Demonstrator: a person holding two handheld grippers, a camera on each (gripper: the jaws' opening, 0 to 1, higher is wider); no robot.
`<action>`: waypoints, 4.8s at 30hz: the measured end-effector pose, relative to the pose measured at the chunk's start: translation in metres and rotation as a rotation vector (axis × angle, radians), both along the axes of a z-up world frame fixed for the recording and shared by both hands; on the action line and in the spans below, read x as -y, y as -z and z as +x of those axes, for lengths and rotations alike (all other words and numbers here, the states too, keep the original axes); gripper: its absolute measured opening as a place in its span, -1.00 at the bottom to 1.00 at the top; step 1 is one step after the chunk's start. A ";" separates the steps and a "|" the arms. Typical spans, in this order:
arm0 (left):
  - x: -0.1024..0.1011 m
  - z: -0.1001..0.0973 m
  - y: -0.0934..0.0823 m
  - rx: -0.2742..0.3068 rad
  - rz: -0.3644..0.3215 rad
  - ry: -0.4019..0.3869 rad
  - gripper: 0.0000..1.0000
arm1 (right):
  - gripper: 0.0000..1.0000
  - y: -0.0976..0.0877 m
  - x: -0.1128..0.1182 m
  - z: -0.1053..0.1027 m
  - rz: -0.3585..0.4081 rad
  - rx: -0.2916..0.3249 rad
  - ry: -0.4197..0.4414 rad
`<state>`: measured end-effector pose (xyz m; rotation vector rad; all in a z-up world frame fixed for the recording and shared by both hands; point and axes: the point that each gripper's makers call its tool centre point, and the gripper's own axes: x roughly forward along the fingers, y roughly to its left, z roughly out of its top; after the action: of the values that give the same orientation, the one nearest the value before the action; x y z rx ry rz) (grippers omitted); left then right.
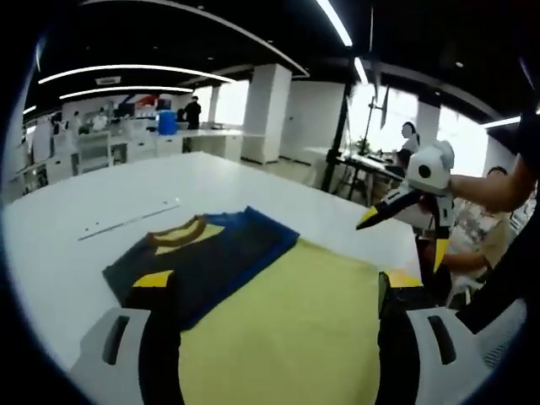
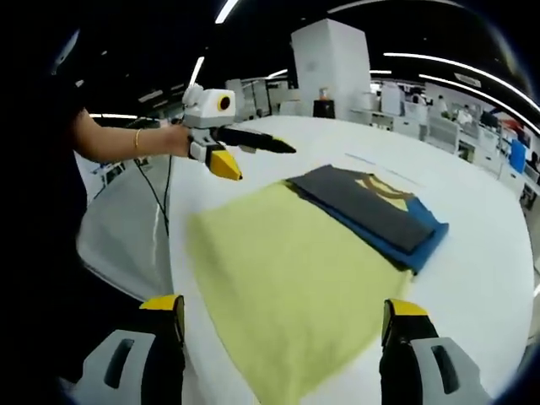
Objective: Fold the garment on the visible template until the final outline fits inside the template.
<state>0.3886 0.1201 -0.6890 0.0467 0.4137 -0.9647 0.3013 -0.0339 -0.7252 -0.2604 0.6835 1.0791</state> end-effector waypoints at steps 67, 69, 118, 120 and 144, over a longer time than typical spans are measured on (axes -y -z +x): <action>-0.080 -0.147 0.111 -0.157 0.445 0.163 -0.36 | -0.30 0.078 0.030 -0.050 -0.315 -0.026 -0.142; -0.079 -0.148 0.112 -0.140 0.472 0.178 -0.36 | -0.33 0.079 0.031 -0.051 -0.344 -0.001 -0.166; -0.086 -0.129 0.080 -0.178 0.551 0.063 -0.98 | -1.00 0.052 0.030 -0.034 -0.207 -0.071 0.057; -0.086 -0.130 0.075 -0.179 0.550 0.065 -0.98 | -1.00 0.048 0.030 -0.034 -0.207 -0.073 0.062; -0.085 -0.139 0.026 -0.272 0.533 0.000 -0.98 | -1.00 -0.002 0.029 -0.046 -0.191 -0.165 0.139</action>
<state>0.2495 0.2051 -0.7155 0.4015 0.9151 -0.8403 0.2552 -0.0634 -0.7230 -0.2856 0.9416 0.9095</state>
